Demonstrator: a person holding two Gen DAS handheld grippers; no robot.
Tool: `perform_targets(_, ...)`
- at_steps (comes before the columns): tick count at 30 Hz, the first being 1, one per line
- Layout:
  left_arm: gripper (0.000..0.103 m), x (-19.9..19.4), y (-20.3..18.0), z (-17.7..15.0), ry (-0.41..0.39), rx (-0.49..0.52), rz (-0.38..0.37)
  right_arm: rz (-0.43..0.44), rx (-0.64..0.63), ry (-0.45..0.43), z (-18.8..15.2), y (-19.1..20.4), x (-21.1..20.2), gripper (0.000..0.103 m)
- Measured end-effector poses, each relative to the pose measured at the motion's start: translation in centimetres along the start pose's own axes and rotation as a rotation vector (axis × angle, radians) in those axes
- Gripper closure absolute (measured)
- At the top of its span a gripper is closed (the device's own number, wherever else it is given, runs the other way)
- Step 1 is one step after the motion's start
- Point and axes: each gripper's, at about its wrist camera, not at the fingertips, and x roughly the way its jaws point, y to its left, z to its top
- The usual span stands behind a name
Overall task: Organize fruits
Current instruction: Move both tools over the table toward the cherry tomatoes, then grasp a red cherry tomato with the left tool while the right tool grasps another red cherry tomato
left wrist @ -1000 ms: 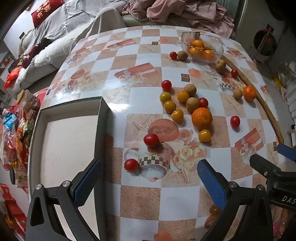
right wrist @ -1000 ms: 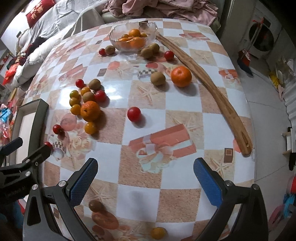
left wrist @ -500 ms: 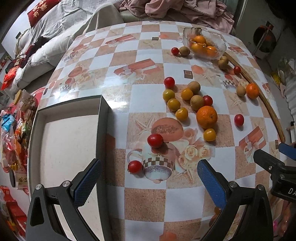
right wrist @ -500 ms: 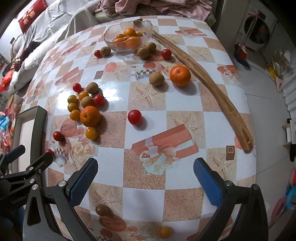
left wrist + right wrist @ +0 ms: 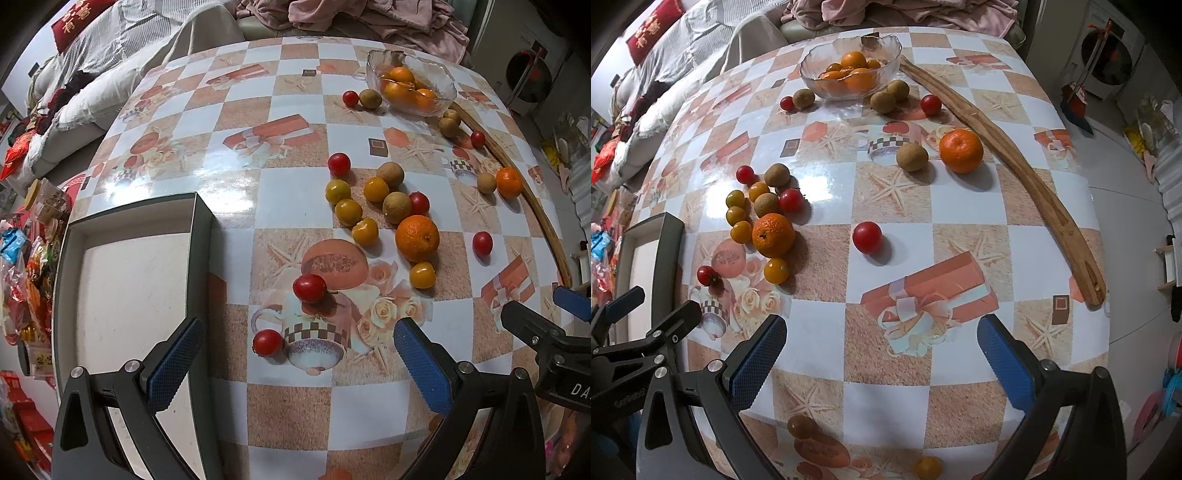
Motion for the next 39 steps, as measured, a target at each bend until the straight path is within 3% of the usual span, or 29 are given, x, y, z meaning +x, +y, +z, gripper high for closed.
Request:
perform_targets(27,0.000,1.1,0.0,0.3,0.010,0.007,0.009,0.003,-0.004,0.006,0.3,-0.2,0.6,0.000)
perform_targets(39,0.000,2.7,0.2,1.3,-0.022,0.044,0.005,-0.011,-0.012,0.016,1.3,-0.9,2.2,0.000)
